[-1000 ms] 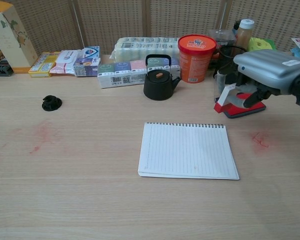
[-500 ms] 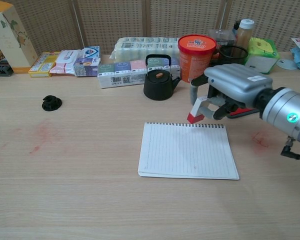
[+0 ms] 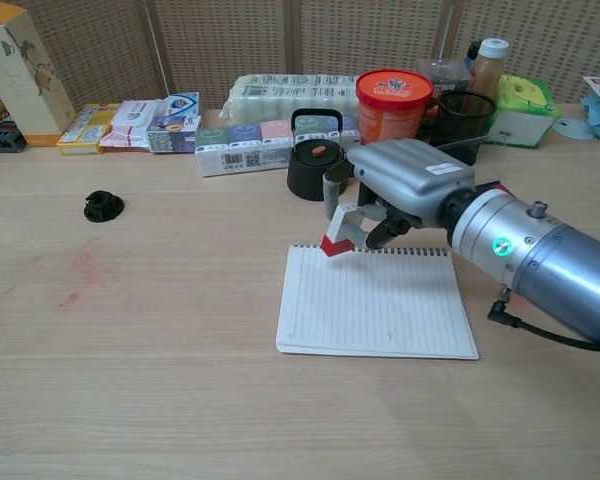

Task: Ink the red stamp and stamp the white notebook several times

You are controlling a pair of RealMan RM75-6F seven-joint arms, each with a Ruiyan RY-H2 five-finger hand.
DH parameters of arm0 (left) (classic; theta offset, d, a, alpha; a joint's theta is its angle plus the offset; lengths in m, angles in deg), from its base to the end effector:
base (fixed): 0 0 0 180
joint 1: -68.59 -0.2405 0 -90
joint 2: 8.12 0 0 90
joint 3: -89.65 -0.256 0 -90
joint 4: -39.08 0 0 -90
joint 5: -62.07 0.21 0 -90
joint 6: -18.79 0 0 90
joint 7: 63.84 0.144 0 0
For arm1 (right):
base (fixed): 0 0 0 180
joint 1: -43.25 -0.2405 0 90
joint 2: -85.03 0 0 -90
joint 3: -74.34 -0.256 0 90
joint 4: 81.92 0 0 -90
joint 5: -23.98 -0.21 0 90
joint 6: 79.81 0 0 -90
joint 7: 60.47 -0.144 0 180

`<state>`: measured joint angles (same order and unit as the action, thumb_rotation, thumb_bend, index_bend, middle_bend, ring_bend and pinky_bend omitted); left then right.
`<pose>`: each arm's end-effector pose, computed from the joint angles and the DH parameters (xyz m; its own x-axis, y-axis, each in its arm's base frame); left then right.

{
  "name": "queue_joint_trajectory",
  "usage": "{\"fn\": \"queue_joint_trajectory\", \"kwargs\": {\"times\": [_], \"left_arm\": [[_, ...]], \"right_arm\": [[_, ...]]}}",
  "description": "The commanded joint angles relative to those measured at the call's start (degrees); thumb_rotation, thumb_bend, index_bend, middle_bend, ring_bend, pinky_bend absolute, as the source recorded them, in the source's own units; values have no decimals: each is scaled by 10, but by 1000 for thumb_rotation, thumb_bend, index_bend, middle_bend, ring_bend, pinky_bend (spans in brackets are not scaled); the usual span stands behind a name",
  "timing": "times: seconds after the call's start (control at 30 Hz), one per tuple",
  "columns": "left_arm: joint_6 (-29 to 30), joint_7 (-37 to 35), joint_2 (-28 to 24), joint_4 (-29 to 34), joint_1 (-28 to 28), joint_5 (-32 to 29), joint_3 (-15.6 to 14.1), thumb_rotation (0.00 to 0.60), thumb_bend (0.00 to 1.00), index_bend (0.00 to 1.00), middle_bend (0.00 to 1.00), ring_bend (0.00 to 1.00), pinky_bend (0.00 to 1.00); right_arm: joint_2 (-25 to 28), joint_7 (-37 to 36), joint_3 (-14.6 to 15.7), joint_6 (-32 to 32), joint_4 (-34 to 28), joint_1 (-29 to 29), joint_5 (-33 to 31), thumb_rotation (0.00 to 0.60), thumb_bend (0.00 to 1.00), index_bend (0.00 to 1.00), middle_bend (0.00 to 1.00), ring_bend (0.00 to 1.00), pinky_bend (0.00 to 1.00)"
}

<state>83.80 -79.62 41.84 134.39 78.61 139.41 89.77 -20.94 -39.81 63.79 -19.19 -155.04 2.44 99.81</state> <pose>-0.3457 0.1910 0.1991 0.2613 0.2943 0.9193 0.9343 0.1622 -0.3175 -0.1092 -0.3151 -0.0844 0.4220 -0.1533 0.8935 -0.8181 -0.4891 0.3024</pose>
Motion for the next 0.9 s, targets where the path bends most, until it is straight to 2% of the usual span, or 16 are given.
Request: {"fn": "queue_joint_trajectory", "kwargs": {"times": [0.03,0.33,0.9], "left_arm": [[-1,-1,0,-1,1,0,0,600,0,0,0,0,0],[-6,-9,-1,-5,2,-2,1,600,0,0,0,0,0],[-9,-11,-1,-5,3,-5,1,600,0,0,0,0,0]], "right_arm": [[-13,9,-3,-8,7,-6,-7,600,601,626,1000,1000,1000],[-43,16,-6,-20,42,-17,-18,600,601,627,1000,1000,1000],[-65,-1,6,-32,82,-20,-12,600,601,636,1000,1000,1000]]}}
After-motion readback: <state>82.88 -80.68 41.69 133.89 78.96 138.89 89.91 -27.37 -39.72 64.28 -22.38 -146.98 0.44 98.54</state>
